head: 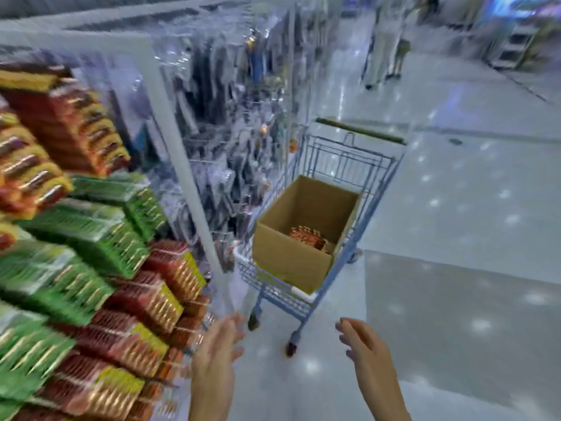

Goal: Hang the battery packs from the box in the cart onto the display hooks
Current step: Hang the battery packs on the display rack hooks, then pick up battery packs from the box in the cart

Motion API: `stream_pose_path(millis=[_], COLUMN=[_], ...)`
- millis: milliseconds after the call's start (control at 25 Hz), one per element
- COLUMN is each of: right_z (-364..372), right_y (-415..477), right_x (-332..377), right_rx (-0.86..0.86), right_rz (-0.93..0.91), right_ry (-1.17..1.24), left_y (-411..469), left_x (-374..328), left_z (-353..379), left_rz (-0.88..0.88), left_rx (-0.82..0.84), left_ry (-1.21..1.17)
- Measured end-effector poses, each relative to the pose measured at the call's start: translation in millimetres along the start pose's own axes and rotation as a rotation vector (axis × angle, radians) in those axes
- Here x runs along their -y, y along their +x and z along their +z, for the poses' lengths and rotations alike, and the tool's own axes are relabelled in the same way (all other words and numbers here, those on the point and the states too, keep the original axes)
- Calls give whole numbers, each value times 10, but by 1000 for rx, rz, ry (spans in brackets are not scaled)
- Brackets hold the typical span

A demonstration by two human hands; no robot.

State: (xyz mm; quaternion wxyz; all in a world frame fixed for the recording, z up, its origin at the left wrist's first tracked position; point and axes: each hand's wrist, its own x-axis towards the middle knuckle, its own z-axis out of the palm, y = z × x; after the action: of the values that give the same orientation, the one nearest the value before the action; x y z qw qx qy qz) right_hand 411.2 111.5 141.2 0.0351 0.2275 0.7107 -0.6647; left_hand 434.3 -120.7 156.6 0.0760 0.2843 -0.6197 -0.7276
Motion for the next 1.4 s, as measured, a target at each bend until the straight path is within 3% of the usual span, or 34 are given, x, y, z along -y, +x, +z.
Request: stream_pose_path(millis=[280, 800, 1120, 1400], right_z=[-219, 266, 464, 542], right_y=[729, 2860, 3829, 4551], right_x=[159, 1107, 1215, 1118], right_rx=[-67, -180, -43, 96], right_rz=[76, 126, 232, 366], right_ry=[13, -44, -102, -162], left_y=[659, 2731, 3382, 3981], left_x=[-133, -435, -292, 390], left_z=[761, 2261, 2787, 3372], left_rz=[-36, -85, -191, -301], left_rx=[149, 313, 241, 168], left_ry=[141, 268, 355, 478])
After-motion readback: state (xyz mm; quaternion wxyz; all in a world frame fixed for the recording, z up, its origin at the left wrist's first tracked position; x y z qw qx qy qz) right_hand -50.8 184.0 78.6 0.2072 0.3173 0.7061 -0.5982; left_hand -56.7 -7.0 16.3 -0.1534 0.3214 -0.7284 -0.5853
